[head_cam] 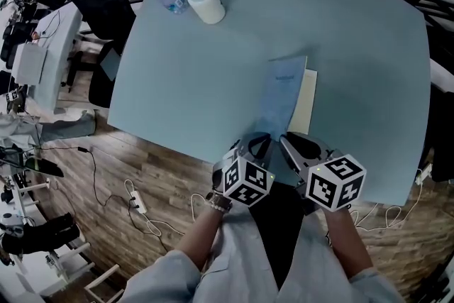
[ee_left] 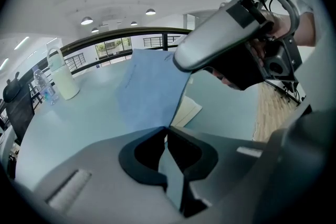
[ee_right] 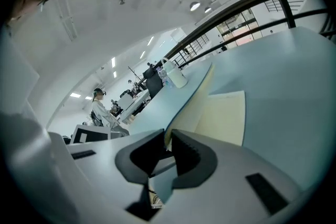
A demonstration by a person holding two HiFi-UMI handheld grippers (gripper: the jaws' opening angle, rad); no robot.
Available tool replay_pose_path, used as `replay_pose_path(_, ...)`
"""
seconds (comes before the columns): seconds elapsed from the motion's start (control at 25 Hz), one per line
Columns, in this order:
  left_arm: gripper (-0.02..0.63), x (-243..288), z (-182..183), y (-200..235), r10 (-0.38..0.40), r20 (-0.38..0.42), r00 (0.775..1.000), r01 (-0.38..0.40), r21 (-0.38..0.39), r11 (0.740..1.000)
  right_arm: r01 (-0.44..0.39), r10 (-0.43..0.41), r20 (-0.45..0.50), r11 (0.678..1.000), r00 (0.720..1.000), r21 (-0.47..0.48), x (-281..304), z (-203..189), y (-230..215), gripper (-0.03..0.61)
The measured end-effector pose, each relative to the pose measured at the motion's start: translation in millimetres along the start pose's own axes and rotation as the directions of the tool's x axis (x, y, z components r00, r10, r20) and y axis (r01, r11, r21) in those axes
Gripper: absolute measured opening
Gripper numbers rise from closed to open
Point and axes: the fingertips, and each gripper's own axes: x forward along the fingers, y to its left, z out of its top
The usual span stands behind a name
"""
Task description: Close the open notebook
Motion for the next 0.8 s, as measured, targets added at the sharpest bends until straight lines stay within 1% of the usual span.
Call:
replay_pose_path(0.12,0.02,1,-1,-2,-0.009,0.014,1.0,0.009,-0.016,1.0,0.012,-0.012,-0.004,1.0,1.0,0.005,-4,-4,-6,0.021)
replay_pose_path(0.24,0.02,0,-1,-5,-0.01,0.032,0.999,0.011,-0.017,1.0,0.033,-0.033,-0.009,0.999,0.999,0.011,-9,-7,-13,0.02)
replay_pose_path(0.32,0.02,-1,0,-6,-0.022,0.039,0.999,0.023,-0.032,0.999,0.053,-0.052,-0.012,0.999,0.999,0.014,-12,-9,-18,0.018)
replay_pose_path(0.52,0.02,-8,-2,-4,-0.053,0.071,0.996,0.063,-0.135,0.989,0.109,-0.109,-0.017,0.994,0.994,0.025,-16,-16,-32,0.018)
replay_pose_path(0.64,0.02,-18,0,0,-0.062,0.12,0.991,0.088,-0.226,0.97,0.148,-0.147,-0.025,0.988,0.989,0.048,-18,-23,-44,0.018)
replay_pose_path(0.72,0.02,-25,0,6,-0.053,0.142,0.988,0.091,-0.275,0.957,0.176,-0.174,-0.03,0.983,0.984,0.061,-18,-28,-51,0.018)
replay_pose_path(0.8,0.02,-30,-2,11,-0.033,0.149,0.988,0.076,-0.295,0.953,0.202,-0.199,-0.037,0.977,0.979,0.069,-17,-33,-58,0.018)
